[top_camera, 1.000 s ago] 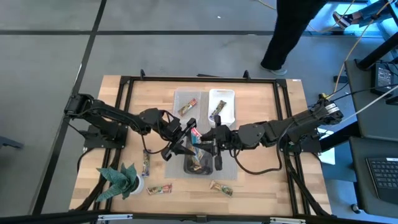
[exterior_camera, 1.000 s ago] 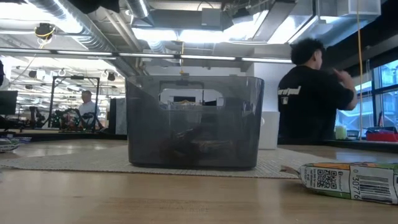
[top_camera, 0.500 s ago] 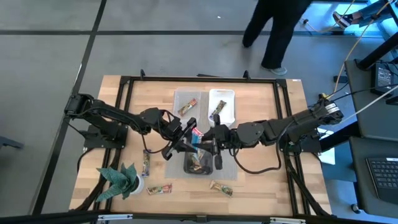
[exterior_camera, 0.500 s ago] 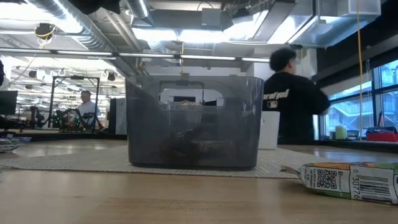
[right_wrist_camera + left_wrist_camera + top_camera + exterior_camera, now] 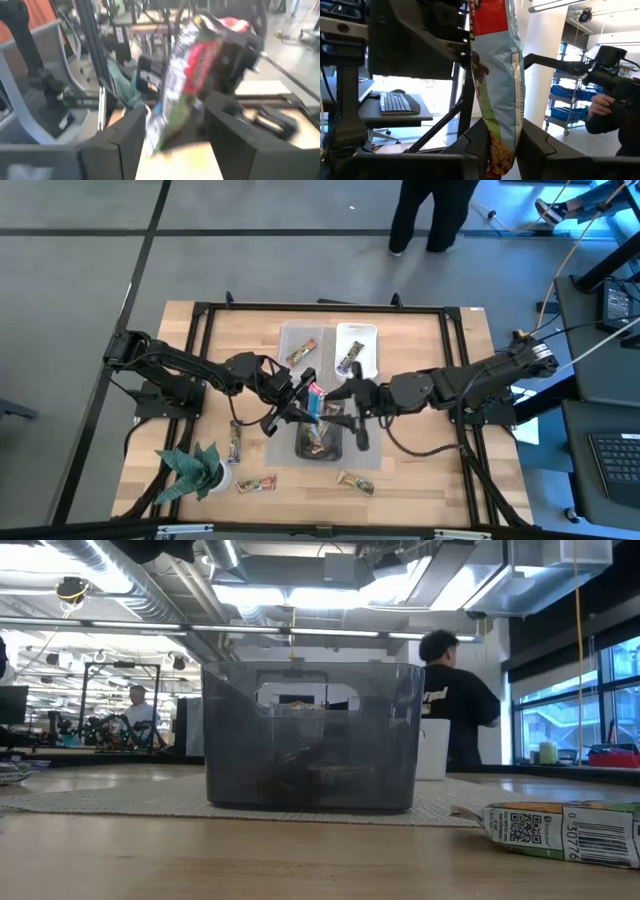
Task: Pick and place Granola Bars by type
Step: Put the right red granola bar into the transparent bin
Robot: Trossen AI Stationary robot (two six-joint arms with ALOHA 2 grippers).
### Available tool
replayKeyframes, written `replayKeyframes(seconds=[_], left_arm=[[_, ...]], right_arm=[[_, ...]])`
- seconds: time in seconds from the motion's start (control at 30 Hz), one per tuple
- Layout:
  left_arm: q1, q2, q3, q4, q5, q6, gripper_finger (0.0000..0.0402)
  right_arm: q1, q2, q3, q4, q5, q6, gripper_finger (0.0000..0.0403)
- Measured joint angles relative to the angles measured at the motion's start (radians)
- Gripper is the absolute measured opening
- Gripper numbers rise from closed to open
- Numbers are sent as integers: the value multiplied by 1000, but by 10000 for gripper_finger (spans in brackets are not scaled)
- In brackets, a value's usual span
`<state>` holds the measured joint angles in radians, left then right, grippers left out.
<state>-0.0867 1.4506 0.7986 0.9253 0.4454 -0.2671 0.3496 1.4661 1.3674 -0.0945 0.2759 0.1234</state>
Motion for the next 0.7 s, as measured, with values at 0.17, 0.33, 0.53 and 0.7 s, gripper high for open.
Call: replayKeyframes(seconds=[0.17, 0.33, 0.53, 0.7], left_arm=[[40, -20, 0, -59, 2, -50, 66], [145, -73, 0, -310, -31, -105, 65], [279, -122, 0, -700, -271, -99, 65], [374, -129, 0, -946, -453, -107, 65]], right_arm=[[0, -91, 0, -211, 1, 88, 221], [0, -159, 0, -439, 3, 306, 222], [0, -155, 0, -615, 3, 481, 222], [0, -114, 0, -702, 3, 528, 222]])
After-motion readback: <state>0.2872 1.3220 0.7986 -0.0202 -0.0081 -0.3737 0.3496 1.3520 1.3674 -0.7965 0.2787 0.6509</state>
